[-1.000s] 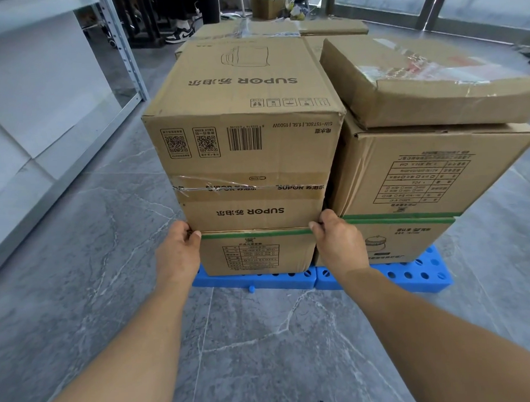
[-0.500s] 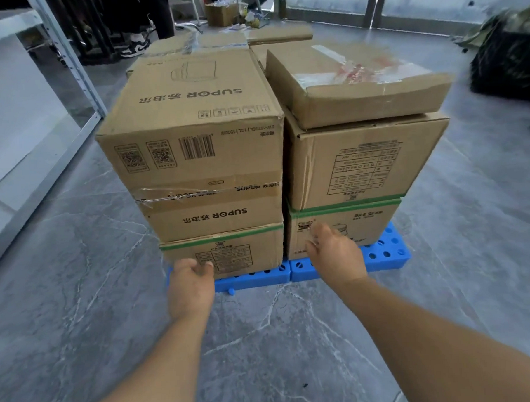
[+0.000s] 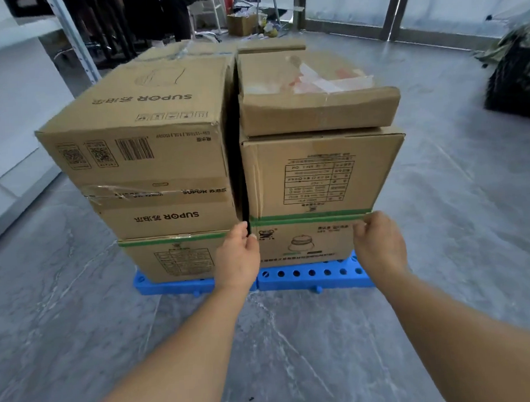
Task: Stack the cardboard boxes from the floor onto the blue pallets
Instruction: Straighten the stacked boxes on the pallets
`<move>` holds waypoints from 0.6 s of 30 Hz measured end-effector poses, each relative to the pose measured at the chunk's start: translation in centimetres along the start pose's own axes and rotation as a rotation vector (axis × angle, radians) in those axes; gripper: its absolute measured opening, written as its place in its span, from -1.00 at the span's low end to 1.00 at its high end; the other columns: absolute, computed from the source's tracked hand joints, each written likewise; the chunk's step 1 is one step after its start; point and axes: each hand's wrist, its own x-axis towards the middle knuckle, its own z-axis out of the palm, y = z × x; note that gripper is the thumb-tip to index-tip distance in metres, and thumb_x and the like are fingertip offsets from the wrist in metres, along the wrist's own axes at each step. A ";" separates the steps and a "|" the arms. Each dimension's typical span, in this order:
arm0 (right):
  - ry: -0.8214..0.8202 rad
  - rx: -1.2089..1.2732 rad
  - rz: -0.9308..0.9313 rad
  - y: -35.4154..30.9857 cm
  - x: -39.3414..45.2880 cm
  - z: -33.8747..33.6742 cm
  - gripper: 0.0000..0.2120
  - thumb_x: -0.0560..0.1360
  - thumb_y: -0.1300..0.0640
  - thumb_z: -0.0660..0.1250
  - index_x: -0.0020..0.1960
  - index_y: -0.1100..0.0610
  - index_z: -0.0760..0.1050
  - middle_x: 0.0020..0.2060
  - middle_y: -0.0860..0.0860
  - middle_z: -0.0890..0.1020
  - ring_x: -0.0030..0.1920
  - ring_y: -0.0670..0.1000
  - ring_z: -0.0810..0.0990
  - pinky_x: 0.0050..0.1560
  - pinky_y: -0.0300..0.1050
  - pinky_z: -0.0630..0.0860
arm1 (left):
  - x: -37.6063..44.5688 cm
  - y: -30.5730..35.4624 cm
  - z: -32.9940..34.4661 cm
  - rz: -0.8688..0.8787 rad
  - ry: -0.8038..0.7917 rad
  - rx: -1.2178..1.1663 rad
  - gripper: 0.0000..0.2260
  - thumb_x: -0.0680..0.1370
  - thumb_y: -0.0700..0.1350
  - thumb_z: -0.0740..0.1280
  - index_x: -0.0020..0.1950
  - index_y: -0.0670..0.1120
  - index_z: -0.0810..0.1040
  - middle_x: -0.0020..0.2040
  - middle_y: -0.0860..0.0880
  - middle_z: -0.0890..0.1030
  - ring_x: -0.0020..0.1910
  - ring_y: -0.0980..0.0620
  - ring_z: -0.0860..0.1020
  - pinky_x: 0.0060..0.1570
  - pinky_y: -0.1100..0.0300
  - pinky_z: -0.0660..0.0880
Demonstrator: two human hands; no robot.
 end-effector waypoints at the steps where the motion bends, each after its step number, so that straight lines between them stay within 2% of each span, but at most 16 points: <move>1: 0.003 0.037 0.031 0.4 0.5 -0.1 -0.81 0.53 0.13 0.11 -0.05 0.21 0.44 -0.06 0.11 0.53 -0.15 0.11 0.49 -0.20 -0.05 0.43 | 0.0 0.3 0.6 -0.012 -0.012 -0.019 -0.63 0.62 -0.13 0.14 0.43 -0.07 0.32 0.33 -0.04 0.48 0.28 0.02 0.45 0.16 0.27 0.30; 2: 0.001 0.079 0.060 0.7 0.8 -0.2 -0.84 0.53 0.13 0.14 0.02 0.18 0.43 0.01 0.11 0.51 -0.10 0.09 0.48 -0.16 -0.04 0.42 | 0.0 0.6 1.1 -0.022 -0.021 -0.035 -0.61 0.62 -0.14 0.13 0.46 -0.07 0.27 0.38 -0.05 0.42 0.34 0.01 0.41 0.24 0.22 0.29; 4: 0.001 0.135 0.093 1.1 1.7 -0.5 -0.70 0.52 0.14 0.21 0.23 0.20 0.40 0.15 0.10 0.47 -0.03 0.03 0.43 -0.09 -0.05 0.40 | 0.3 1.3 1.8 -0.044 -0.035 -0.058 -0.56 0.62 -0.15 0.11 0.51 -0.05 0.17 0.47 -0.05 0.31 0.42 0.00 0.31 0.36 0.13 0.25; 6: -0.031 0.172 0.068 1.4 2.4 -0.4 -0.65 0.52 0.15 0.22 0.29 0.18 0.35 0.19 0.08 0.44 -0.03 -0.02 0.36 -0.07 -0.08 0.37 | 0.8 1.6 2.2 -0.068 -0.058 -0.077 -0.54 0.62 -0.16 0.10 0.52 -0.03 0.10 0.50 -0.04 0.23 0.43 0.01 0.27 0.35 0.16 0.26; 7: -0.064 0.206 0.050 1.4 2.7 -0.3 -0.67 0.52 0.17 0.21 0.28 0.13 0.35 0.16 0.06 0.45 -0.03 -0.03 0.36 -0.08 -0.09 0.37 | 1.1 1.7 2.4 -0.082 -0.068 -0.086 -0.53 0.62 -0.16 0.09 0.53 -0.02 0.09 0.51 -0.03 0.21 0.39 0.05 0.31 0.26 0.26 0.31; 9: -0.128 0.310 0.046 1.5 3.1 0.0 -0.75 0.52 0.21 0.15 0.17 0.02 0.38 0.05 -0.02 0.48 -0.09 -0.04 0.43 -0.18 -0.15 0.39 | 1.7 1.8 2.5 -0.126 -0.085 -0.103 -0.52 0.62 -0.18 0.09 0.53 -0.01 0.07 0.51 -0.01 0.20 0.10 0.20 0.45 -0.11 0.56 0.35; 10: -0.143 0.336 0.054 1.5 3.3 0.1 -0.78 0.51 0.22 0.13 0.11 0.00 0.39 -0.01 -0.04 0.51 -0.16 -0.04 0.46 -0.28 -0.17 0.37 | 2.0 1.9 2.5 -0.150 -0.090 -0.117 -0.52 0.62 -0.19 0.10 0.53 -0.01 0.08 0.50 -0.01 0.21 -0.02 0.25 0.45 -0.22 0.60 0.32; 11: -0.146 0.337 0.064 1.5 3.4 0.2 -0.78 0.51 0.22 0.10 0.08 0.01 0.40 -0.07 -0.05 0.53 -0.23 -0.05 0.47 -0.37 -0.19 0.31 | 2.3 2.0 2.5 -0.167 -0.095 -0.136 -0.51 0.62 -0.20 0.11 0.53 -0.01 0.09 0.50 -0.01 0.22 0.01 0.22 0.47 -0.12 0.57 0.32; 12: -0.149 0.333 0.071 1.5 3.5 0.3 -0.78 0.51 0.22 0.09 0.06 0.03 0.42 -0.11 -0.03 0.55 -0.28 -0.06 0.46 -0.42 -0.19 0.27 | 2.5 1.9 2.5 -0.177 -0.101 -0.155 -0.51 0.61 -0.22 0.12 0.53 -0.03 0.10 0.50 -0.01 0.23 0.18 0.13 0.46 0.04 0.46 0.28; 13: -0.152 0.334 0.082 1.5 3.6 0.3 -0.78 0.51 0.22 0.08 0.05 0.05 0.44 -0.14 -0.02 0.55 -0.30 -0.07 0.45 -0.44 -0.19 0.25 | 2.6 1.9 2.4 -0.182 -0.108 -0.165 -0.51 0.61 -0.23 0.12 0.52 -0.05 0.12 0.49 -0.02 0.25 0.31 0.05 0.39 0.11 0.33 0.23; 14: -0.154 0.340 0.092 1.5 3.6 0.3 -0.78 0.52 0.22 0.08 0.05 0.06 0.44 -0.15 -0.01 0.56 -0.30 -0.07 0.45 -0.44 -0.18 0.25 | 2.7 1.9 2.4 -0.183 -0.114 -0.167 -0.52 0.60 -0.24 0.13 0.52 -0.07 0.14 0.48 -0.03 0.27 0.35 0.03 0.34 0.13 0.27 0.20; 16: -0.157 0.357 0.102 1.5 3.8 0.2 -0.79 0.53 0.22 0.07 0.05 0.06 0.44 -0.14 0.00 0.56 -0.27 -0.05 0.47 -0.43 -0.17 0.27 | 2.7 1.8 2.2 -0.181 -0.127 -0.181 -0.53 0.60 -0.27 0.14 0.50 -0.10 0.17 0.44 -0.05 0.32 0.27 0.10 0.33 0.16 0.23 0.20; 18: -0.158 0.367 0.106 1.5 3.7 0.1 -0.77 0.54 0.22 0.07 0.08 0.07 0.45 -0.12 0.00 0.56 -0.23 -0.01 0.49 -0.41 -0.16 0.29 | 3.1 1.6 2.2 -0.208 -0.149 -0.203 -0.50 0.59 -0.27 0.15 0.52 -0.11 0.12 0.46 -0.05 0.29 0.34 0.07 0.31 0.26 0.20 0.21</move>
